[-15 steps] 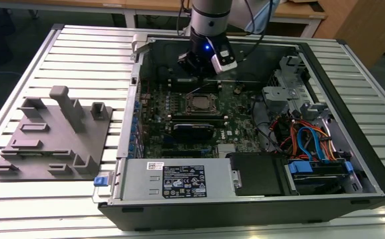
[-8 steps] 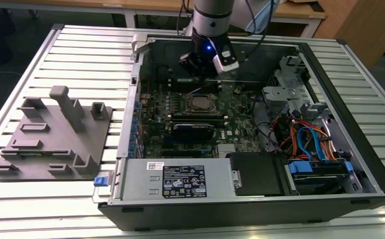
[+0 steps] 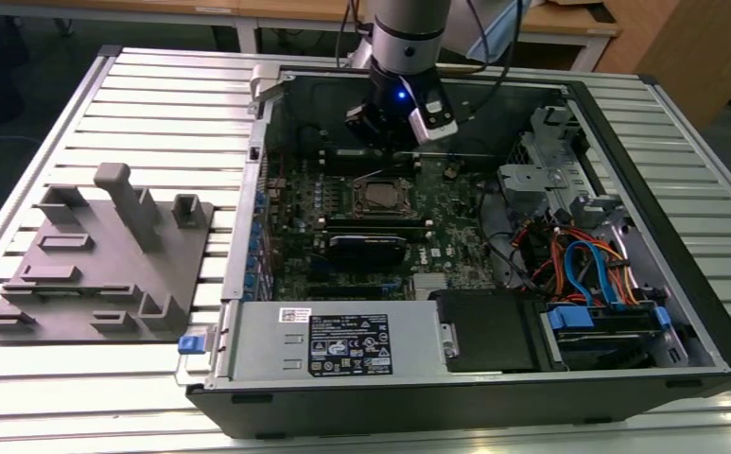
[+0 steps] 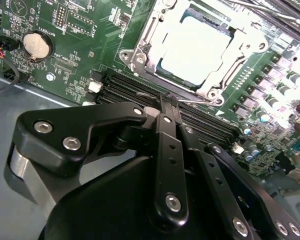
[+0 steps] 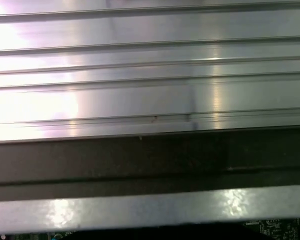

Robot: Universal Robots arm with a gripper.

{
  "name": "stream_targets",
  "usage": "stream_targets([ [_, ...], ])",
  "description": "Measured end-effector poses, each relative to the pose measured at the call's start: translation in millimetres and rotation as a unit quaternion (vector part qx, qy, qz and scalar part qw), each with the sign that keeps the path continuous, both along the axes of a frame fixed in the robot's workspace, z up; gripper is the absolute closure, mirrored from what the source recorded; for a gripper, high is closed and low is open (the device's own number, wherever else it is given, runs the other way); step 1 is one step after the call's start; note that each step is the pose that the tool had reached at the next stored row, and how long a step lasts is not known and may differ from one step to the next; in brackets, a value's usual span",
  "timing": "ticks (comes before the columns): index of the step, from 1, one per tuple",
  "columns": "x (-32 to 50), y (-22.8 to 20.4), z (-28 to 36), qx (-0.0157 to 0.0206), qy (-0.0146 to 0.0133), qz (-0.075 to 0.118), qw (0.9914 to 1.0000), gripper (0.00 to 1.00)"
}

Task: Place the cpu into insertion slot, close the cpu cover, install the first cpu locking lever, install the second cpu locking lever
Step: 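Install the first cpu locking lever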

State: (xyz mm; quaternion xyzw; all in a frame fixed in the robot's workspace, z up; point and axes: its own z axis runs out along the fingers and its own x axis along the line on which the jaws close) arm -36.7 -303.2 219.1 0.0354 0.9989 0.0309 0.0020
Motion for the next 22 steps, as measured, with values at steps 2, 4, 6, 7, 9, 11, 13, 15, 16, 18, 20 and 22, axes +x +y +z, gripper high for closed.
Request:
stream_targets([
  [2,1.5,0.0,-1.6,0.0000,0.0000,0.000,1.00000,0.90],
  [4,3.1,0.0,-3.2,0.0000,0.0000,0.000,1.00000,0.90],
  [6,4.3,0.0,-4.6,0.0000,0.0000,0.000,1.00000,0.90],
  [7,4.7,0.0,-5.2,0.0000,0.0000,0.000,1.00000,0.90],
  [9,5.2,0.0,-6.3,0.0000,0.0000,0.000,1.00000,0.90],
  [11,5.6,0.0,-7.0,-0.0001,0.0000,0.000,1.00000,0.90],
  [13,5.6,-0.1,-7.0,-0.0002,0.0001,0.000,1.00000,0.90],
  [15,5.7,0.0,-8.5,0.0000,0.0000,0.000,1.00000,0.90],
  [16,5.6,0.0,-8.7,0.0000,0.0000,0.000,1.00000,0.90],
  [18,5.7,0.0,-9.1,0.0000,0.0000,0.000,1.00000,0.90],
  [20,5.7,0.0,-9.6,0.0000,0.0000,0.000,1.00000,0.90],
  [22,5.7,0.0,-10.4,0.0000,0.0000,0.000,1.00000,0.90],
])
